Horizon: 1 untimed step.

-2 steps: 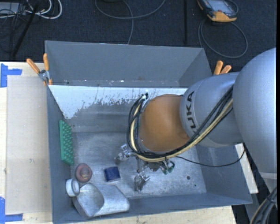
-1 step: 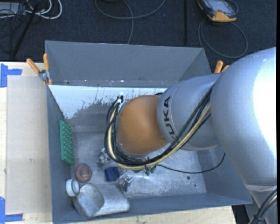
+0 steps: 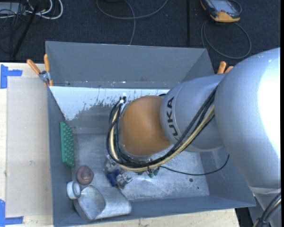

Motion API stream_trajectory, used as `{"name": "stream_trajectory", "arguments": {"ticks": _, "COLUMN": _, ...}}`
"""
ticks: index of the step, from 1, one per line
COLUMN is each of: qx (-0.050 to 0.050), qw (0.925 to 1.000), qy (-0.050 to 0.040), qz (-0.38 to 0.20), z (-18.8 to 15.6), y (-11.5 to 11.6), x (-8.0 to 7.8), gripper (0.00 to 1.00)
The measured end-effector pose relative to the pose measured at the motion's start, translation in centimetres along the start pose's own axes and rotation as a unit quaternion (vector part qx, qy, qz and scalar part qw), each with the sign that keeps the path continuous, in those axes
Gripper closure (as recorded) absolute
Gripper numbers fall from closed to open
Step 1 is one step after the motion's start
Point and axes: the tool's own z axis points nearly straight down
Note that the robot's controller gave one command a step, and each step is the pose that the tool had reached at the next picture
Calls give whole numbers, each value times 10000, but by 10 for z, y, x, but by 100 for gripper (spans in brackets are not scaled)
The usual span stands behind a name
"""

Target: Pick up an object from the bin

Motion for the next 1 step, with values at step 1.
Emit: {"name": "stream_trajectory", "arguments": {"ticks": 1, "qx": 15, "qw": 9993, "qy": -58, "qz": -374, "z": -153, "y": -9, "x": 17, "gripper": 100}}
